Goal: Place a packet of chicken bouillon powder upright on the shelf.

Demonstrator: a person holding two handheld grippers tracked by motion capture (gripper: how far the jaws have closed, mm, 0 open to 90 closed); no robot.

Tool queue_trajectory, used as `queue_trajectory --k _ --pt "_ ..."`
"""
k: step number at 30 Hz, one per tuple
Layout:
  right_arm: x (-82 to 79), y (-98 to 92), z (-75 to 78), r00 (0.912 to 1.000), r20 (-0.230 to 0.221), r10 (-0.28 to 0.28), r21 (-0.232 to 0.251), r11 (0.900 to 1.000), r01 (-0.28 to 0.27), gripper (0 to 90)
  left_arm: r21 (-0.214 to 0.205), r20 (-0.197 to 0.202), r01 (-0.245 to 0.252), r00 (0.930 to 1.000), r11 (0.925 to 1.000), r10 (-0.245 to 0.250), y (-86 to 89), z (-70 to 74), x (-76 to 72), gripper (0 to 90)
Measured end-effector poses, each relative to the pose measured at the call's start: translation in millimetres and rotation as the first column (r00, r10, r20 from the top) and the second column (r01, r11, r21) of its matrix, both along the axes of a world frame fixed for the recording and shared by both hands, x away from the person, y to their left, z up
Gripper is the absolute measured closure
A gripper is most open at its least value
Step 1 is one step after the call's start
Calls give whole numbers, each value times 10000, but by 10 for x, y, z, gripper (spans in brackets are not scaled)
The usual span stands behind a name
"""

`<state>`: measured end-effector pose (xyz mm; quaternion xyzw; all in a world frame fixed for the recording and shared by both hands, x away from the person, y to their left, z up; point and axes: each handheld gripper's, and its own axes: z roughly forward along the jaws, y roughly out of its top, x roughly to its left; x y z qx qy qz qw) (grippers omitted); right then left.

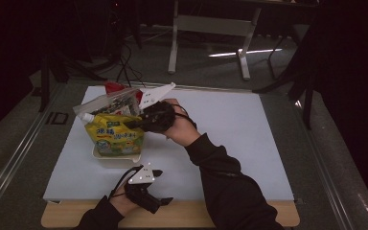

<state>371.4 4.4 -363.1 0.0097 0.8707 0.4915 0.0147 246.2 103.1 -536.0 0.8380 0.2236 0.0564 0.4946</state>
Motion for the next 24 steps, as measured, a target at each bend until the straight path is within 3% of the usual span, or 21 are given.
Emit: queue_trajectory --k 3,11,14,16,22,24 --pt "14 81 -80 9996 -219 184 126 9998 -181 899 -44 -10 7 10000 10000 -7 -4 2 -9 31" --pt "-41 116 -104 9958 -626 666 438 9970 -639 899 -16 29 39 10000 10000 -39 3 -1 -5 31" --pt "1 146 -182 9961 -680 565 138 9984 -557 898 16 18 46 10000 10000 -46 1 -3 -5 31" --pt "30 145 -216 9925 -1056 619 439 9974 -575 898 49 32 52 10000 10000 -52 1 -5 -5 31" --pt "79 162 -254 9919 -1217 358 736 9969 -269 899 23 10 53 10000 10000 -53 -1 -11 0 31" --pt "76 195 -254 9945 -1027 213 716 9973 -140 899 28 3 50 10000 10000 -50 2 -9 1 31"
